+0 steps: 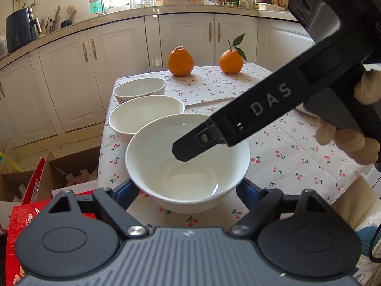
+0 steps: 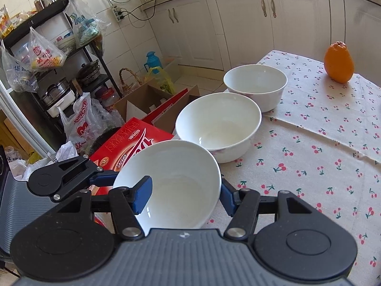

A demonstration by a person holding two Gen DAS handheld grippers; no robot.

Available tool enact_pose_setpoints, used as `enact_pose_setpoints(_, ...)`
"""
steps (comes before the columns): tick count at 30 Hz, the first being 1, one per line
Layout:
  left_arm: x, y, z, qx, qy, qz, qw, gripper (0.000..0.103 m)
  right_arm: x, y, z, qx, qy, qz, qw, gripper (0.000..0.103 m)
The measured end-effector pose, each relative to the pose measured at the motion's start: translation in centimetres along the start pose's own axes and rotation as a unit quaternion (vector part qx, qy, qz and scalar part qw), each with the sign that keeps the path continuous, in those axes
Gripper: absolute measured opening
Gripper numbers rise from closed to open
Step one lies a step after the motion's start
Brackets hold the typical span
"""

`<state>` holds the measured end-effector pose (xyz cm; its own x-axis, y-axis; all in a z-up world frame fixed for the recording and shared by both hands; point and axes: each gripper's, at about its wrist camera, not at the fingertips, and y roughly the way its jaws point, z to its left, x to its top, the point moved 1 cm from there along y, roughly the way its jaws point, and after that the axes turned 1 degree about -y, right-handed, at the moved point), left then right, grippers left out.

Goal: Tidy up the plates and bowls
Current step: 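Lift the white bowl with the right gripper and carry it toward the other bowls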

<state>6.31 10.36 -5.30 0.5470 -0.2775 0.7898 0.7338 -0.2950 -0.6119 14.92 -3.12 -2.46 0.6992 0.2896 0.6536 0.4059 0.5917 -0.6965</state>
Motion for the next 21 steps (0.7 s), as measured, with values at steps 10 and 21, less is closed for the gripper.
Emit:
enact_pose_setpoints(10, 1.9, 1.5, -3.3, -0.039, 0.03, -0.004, 0.9988, 0.087, -1.3, -3.6, -2.6, -0.04, 0.023, -0.02, 0.999, 0.066)
enact_pose_setpoints(21, 3.4, 3.5, -7.2, -0.081, 0.061, -0.001, 0.9949, 0.088, -3.4, -6.7, -5.9, -0.08, 0.057, -0.031, 0.995, 0.066)
